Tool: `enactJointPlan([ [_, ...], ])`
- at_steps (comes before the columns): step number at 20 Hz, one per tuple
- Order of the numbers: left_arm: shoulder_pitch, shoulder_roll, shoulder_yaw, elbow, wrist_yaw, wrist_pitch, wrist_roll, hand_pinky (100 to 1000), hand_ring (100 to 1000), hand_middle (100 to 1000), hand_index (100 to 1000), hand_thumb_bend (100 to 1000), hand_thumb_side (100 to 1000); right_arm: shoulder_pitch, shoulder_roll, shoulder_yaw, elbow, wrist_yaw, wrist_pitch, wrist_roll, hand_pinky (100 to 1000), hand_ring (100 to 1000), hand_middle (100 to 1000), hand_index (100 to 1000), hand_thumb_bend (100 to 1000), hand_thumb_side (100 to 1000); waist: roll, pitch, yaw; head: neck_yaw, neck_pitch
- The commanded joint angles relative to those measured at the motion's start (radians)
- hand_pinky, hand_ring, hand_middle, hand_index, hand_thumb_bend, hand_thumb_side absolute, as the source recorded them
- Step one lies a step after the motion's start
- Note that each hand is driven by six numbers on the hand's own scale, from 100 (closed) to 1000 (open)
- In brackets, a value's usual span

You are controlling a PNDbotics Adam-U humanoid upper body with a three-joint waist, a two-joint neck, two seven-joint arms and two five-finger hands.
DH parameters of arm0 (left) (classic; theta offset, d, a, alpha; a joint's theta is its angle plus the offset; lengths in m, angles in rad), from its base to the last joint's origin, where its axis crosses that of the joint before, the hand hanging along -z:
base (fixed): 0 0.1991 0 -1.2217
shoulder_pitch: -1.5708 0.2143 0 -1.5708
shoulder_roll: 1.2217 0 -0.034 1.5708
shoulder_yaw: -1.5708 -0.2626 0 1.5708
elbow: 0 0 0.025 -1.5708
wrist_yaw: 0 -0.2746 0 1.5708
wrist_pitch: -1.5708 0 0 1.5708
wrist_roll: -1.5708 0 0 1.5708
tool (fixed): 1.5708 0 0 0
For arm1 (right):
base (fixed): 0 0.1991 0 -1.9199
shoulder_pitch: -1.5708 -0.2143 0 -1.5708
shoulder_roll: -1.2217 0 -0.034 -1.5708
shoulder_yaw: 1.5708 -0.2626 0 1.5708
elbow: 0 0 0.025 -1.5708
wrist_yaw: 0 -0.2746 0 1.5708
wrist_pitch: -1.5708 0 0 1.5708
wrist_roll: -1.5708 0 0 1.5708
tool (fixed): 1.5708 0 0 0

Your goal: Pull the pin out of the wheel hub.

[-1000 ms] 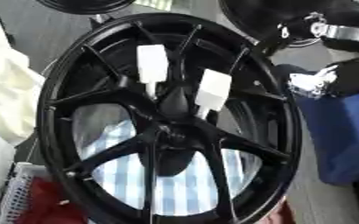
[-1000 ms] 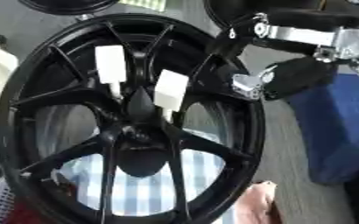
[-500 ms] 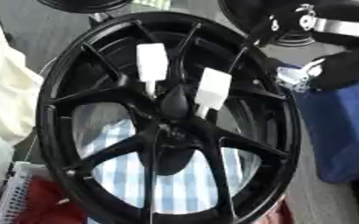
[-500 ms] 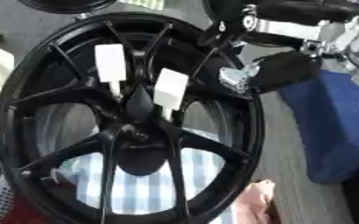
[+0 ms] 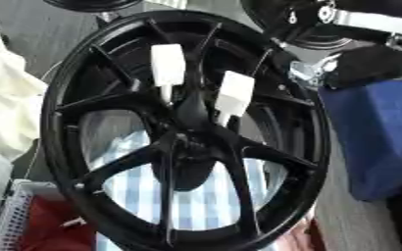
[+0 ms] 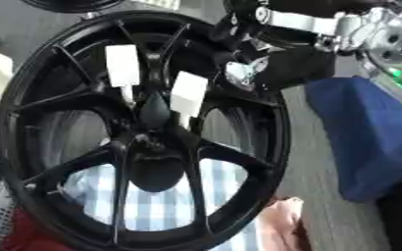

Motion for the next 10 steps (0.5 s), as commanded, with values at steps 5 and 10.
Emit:
enactJointPlan([
  [5, -0.005, 0.014, 0.008, -0.022, 0.002, 0.002, 0.005, 608, 814, 599, 728, 118, 831, -0.030, 0.009, 0.002, -0.013, 0.018, 0.043, 0.016, 855, 840, 839, 879, 100, 752, 0.003, -0.024, 0.001, 0.004, 0.010],
  [10, -0.001, 0.012, 0.010, -0.022, 0.002, 0.003, 0.008, 608, 814, 599, 728, 118, 832, -0.051, 0.041, 0.031, -0.013, 0.044, 0.091, 0.017, 858, 843, 842, 881, 100, 757, 0.003, -0.026, 0.001, 0.008, 0.013],
])
